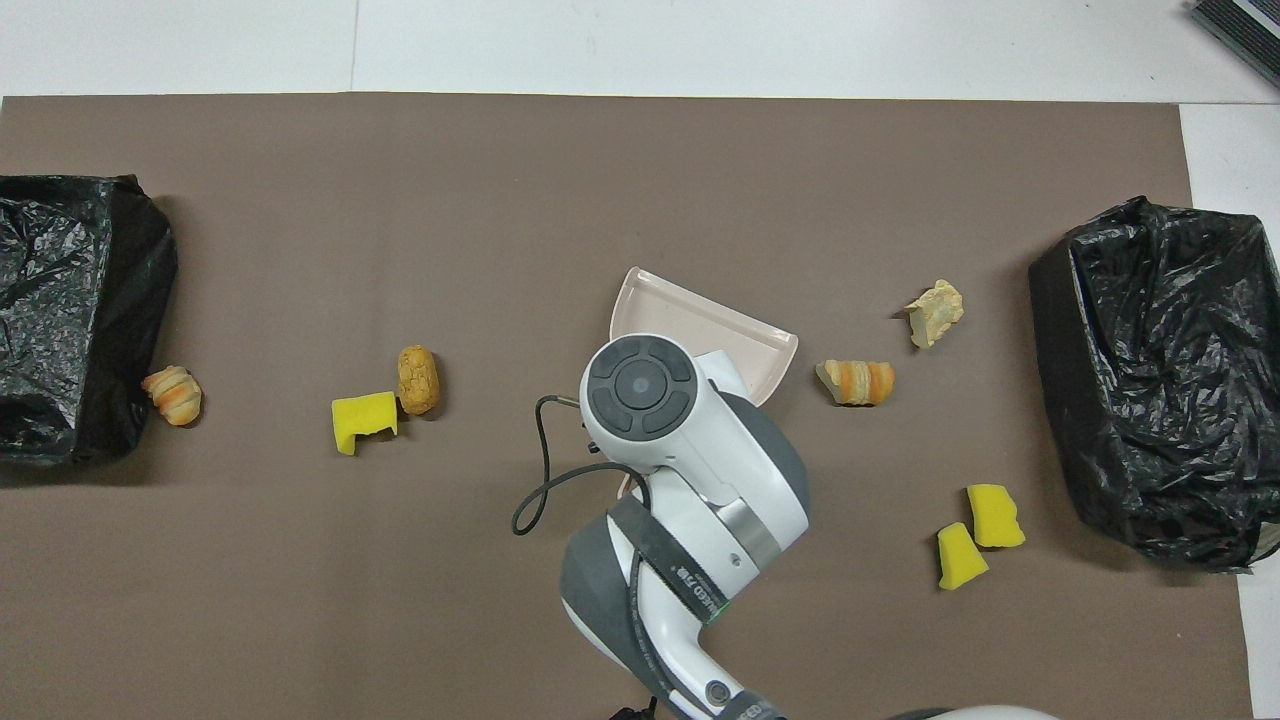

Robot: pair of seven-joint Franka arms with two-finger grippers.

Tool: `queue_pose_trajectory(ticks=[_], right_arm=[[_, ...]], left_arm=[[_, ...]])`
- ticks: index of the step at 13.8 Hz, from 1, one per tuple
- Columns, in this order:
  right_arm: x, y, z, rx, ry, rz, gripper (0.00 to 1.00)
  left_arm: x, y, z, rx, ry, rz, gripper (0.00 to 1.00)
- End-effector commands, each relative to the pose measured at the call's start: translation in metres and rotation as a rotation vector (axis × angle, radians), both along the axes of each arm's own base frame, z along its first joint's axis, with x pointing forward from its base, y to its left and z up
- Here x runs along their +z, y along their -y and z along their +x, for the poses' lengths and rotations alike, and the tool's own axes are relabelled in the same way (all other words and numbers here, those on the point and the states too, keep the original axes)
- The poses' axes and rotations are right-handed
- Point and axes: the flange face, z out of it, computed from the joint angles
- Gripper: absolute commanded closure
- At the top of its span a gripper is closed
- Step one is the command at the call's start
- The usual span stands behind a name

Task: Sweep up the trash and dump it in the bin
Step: 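Grasp the pink dustpan with the right gripper and lift it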

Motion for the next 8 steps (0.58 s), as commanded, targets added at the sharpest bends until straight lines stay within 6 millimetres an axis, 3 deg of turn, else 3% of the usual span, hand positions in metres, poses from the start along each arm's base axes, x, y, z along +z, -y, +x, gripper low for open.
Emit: queue_pose_trajectory(ticks=[1, 3, 5, 6, 7, 8], right_arm=[[0.026, 0.029, 0.003, 0.093, -0.018, 0.006, 1.00], [0.025, 0.029, 0.004, 0.094, -0.013, 0.009, 1.00], [0.021, 0.029, 0.000, 0.095, -0.021, 0.016, 1.00], [0.019, 0.030, -0.002, 0.091, -0.021, 0.041, 1.00], [0.015, 0.031, -0.003, 0.090, -0.011, 0.055, 1.00], [0.013, 0.033, -0.006, 0.090, -0.012, 0.054, 1.00]], left_arm=[[-0.008, 0.010, -0.001, -0.001, -0.025, 0.002, 0.66], [-0.012, 0.010, -0.004, 0.022, -0.037, 0.008, 0.65], [-0.014, 0.011, -0.007, 0.023, -0.044, 0.013, 0.53], [-0.014, 0.011, -0.007, 0.023, -0.046, 0.014, 0.55], [-0.014, 0.012, -0.007, 0.029, -0.048, 0.013, 0.83], [-0.014, 0.012, -0.007, 0.044, -0.050, 0.011, 1.00]])
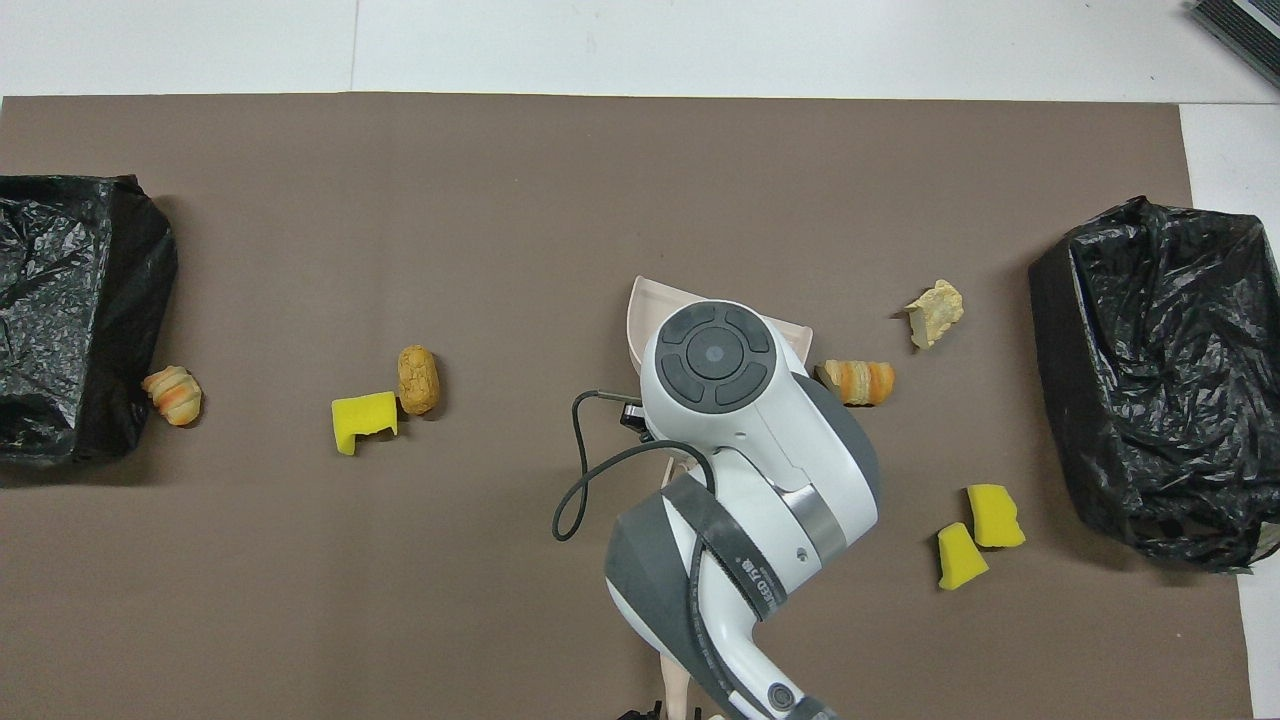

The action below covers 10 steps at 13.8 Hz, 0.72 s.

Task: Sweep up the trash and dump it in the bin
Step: 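Grasp the pink dustpan with the right gripper and lift it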

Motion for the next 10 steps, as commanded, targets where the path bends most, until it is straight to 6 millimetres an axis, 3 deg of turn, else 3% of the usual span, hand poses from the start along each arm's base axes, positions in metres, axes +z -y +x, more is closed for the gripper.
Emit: queue_pose_trajectory(ticks=[1, 4, 8, 10], right_arm=[[-0.005, 0.011, -0.011, 0.024, -0.003, 0.029, 1.00], [-0.018, 0.032, -0.015, 0.018, -0.071, 0.083, 1.00], [-0.039, 0.035, -0.019, 0.035, -0.067, 0.100, 1.00], [-0.041, 0.035, -0.020, 0.034, -0.071, 0.099, 0.85]], left_arm=[[0.001, 0.005, -0.005, 0.020, -0.005, -0.005, 1.00], [0.005, 0.007, -0.004, 0.024, -0.004, -0.006, 1.00], [0.008, 0.008, -0.002, 0.037, -0.008, -0.001, 1.00], [0.010, 0.009, 0.000, 0.040, -0.012, 0.004, 1.00]])
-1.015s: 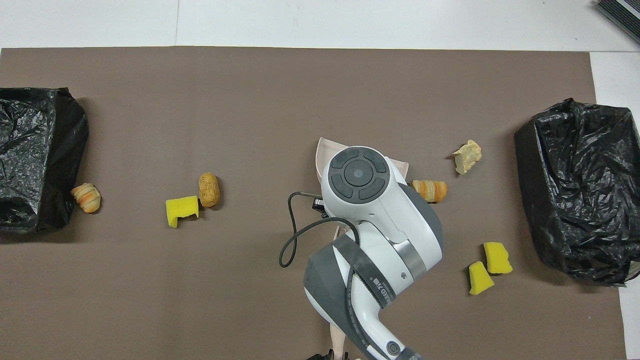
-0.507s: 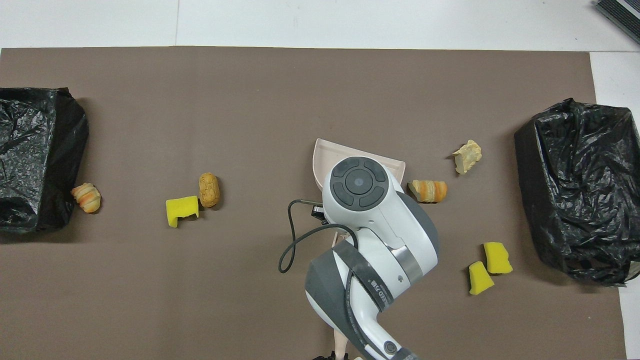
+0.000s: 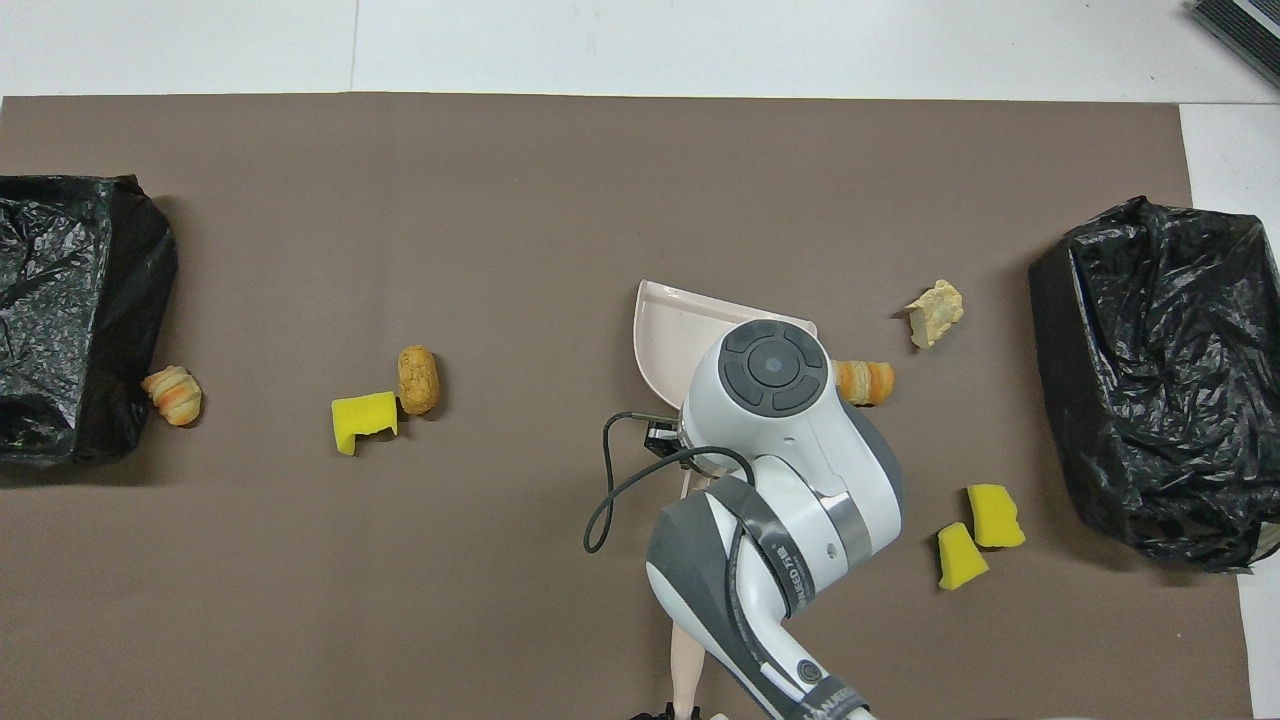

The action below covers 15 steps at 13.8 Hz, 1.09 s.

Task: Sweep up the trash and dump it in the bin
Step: 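Grasp the pink dustpan with the right gripper and lift it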

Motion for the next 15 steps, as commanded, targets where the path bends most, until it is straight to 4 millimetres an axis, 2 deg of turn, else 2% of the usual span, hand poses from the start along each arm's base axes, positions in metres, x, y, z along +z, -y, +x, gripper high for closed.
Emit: queue_pose_trajectory(ticks=[1, 3, 6, 7, 9, 10, 11, 12, 13, 14, 15], right_arm=[[0.001, 0.007, -0.006, 0.006, 0.000, 0.029, 0.80], [-0.006, 0.007, -0.006, 0.006, -0.011, 0.023, 0.61], [-0.007, 0.007, -0.007, 0.000, -0.016, 0.019, 0.24], [-0.007, 0.008, -0.008, -0.003, -0.016, 0.019, 0.19], [-0.017, 0.004, -0.014, -0.003, -0.032, 0.007, 0.20], [-0.022, 0.005, -0.018, -0.015, -0.045, 0.005, 0.34], [-0.021, 0.004, -0.019, -0.040, -0.059, 0.018, 0.58], [-0.022, 0.004, -0.020, -0.045, -0.066, 0.022, 0.71], [-0.023, 0.005, -0.023, -0.047, -0.077, 0.020, 0.88], [-0.021, 0.005, -0.023, -0.037, -0.085, 0.018, 1.00], [-0.018, 0.004, -0.021, -0.018, -0.093, 0.011, 1.00]], left_arm=[[0.006, 0.005, 0.000, 0.011, -0.005, 0.011, 1.00], [0.006, 0.005, 0.001, 0.012, -0.005, 0.011, 1.00], [0.006, 0.005, 0.001, 0.012, -0.005, 0.011, 1.00], [0.006, 0.005, 0.001, 0.012, -0.005, 0.011, 1.00], [0.006, 0.005, 0.001, 0.012, -0.005, 0.011, 1.00], [0.006, 0.005, 0.001, 0.011, -0.005, 0.011, 1.00], [0.006, 0.005, 0.001, 0.011, -0.005, 0.011, 1.00], [0.006, 0.004, 0.001, 0.012, -0.005, 0.011, 1.00], [0.007, 0.003, 0.001, 0.011, -0.005, 0.020, 1.00], [0.008, 0.001, 0.002, 0.012, -0.005, 0.032, 1.00], [0.012, -0.004, 0.005, 0.017, -0.002, 0.051, 1.00]])
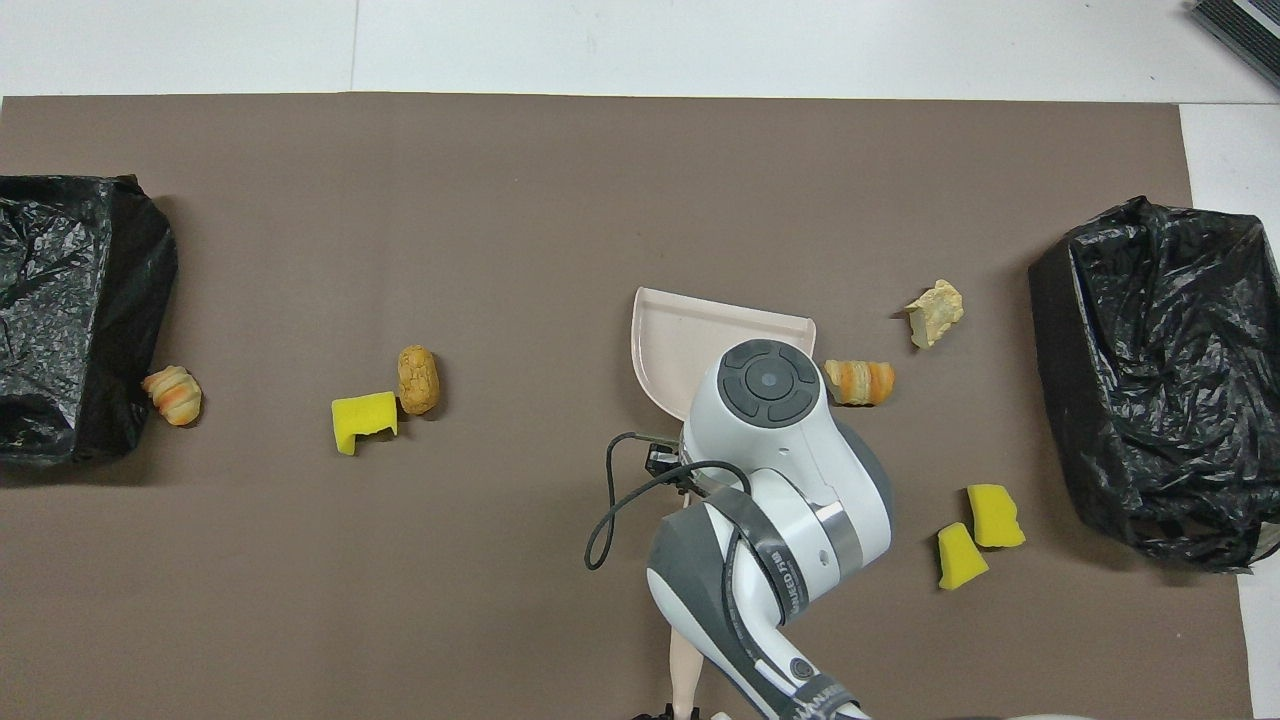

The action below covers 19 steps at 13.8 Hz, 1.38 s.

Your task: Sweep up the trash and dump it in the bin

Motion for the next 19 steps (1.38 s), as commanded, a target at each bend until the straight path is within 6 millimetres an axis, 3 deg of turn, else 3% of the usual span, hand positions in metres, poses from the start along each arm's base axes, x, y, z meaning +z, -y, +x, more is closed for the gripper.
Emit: queue_pose_trajectory(ticks=[1, 3, 6, 7, 9, 12, 15, 19], right_arm=[[0.016, 0.001, -0.003, 0.038, -0.012, 0.013, 1.00], [0.040, 0.010, 0.001, 0.143, -0.017, 0.014, 1.00], [0.081, 0.042, 0.018, 0.312, 0.060, 0.047, 1.00], [0.086, 0.047, 0.024, 0.369, 0.068, 0.053, 1.00], [0.086, 0.057, 0.030, 0.552, 0.077, 0.028, 1.00], [0.083, 0.073, 0.036, 0.865, 0.064, 0.087, 1.00], [0.079, 0.074, 0.031, 1.003, 0.046, 0.094, 1.00], [0.069, 0.062, 0.022, 1.236, -0.007, -0.003, 1.00]], left_arm=[[0.019, -0.010, 0.011, 0.029, 0.016, 0.050, 1.00], [0.033, -0.020, 0.017, 0.064, 0.007, 0.116, 1.00], [0.057, -0.044, 0.049, 0.163, 0.008, 0.175, 1.00], [0.061, -0.054, 0.063, 0.206, 0.010, 0.183, 1.00], [0.068, -0.077, 0.109, 0.315, -0.021, 0.205, 1.00], [0.082, -0.143, 0.196, 0.457, -0.045, 0.266, 1.00], [0.082, -0.205, 0.254, 0.510, -0.071, 0.396, 1.00], [0.070, -0.263, 0.304, 0.433, -0.033, 0.604, 1.00]])
